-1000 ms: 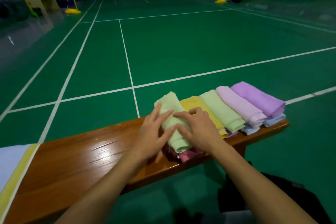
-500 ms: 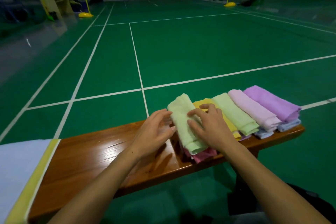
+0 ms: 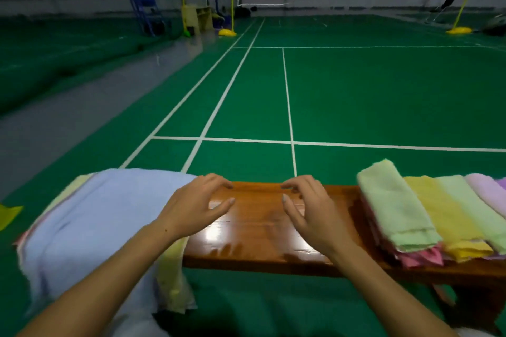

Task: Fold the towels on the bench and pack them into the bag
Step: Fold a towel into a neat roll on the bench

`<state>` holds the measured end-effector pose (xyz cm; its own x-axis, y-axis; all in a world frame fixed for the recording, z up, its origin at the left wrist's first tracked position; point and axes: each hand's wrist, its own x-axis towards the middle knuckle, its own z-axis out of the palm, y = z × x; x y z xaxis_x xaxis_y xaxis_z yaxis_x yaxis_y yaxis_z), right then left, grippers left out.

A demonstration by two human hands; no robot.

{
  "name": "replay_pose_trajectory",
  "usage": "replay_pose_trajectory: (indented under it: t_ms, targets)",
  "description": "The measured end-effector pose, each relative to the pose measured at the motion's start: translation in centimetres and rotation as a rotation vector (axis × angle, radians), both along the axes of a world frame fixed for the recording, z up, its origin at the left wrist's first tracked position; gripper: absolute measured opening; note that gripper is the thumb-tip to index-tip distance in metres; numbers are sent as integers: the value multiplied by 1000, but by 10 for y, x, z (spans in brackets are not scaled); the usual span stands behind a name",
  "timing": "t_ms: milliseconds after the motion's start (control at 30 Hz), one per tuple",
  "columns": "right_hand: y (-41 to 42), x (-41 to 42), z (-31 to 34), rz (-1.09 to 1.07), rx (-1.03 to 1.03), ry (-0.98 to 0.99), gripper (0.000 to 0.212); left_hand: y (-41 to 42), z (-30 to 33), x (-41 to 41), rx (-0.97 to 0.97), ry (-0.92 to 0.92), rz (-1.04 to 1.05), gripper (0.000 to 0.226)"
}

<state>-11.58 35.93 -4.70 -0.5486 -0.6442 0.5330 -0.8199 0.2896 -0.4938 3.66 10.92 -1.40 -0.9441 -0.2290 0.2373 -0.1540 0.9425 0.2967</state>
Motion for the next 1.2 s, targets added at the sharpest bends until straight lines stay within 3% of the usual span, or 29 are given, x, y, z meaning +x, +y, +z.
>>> replay_pose_trajectory:
  t_ms: [233, 300, 433, 600, 733, 967, 1200]
  targets:
    - [-137, 76, -21, 292, 138, -104, 22, -123, -25, 114, -107, -175, 382, 30]
    - [-168, 88, -31, 248, 190, -180, 24, -154, -36, 135, -153, -199, 485, 30]
    - [-216, 101, -52, 123, 263, -521, 25, -204, -51, 158, -202, -227, 642, 30]
    - [-264, 107, -66, -56, 279, -817, 49, -241, -68, 163, -275, -175, 758, 26]
    - [-278, 119, -64, -32, 167, -911, 42, -244, -67, 164, -158, -42, 796, 11]
    - [-251, 109, -39, 23, -361, -1059, 31, -218, -49, 157, 47, 91, 678, 27]
    - [-154, 43, -1, -75, -489, -882, 33, -140, -26, 93, 132, 165, 405, 12]
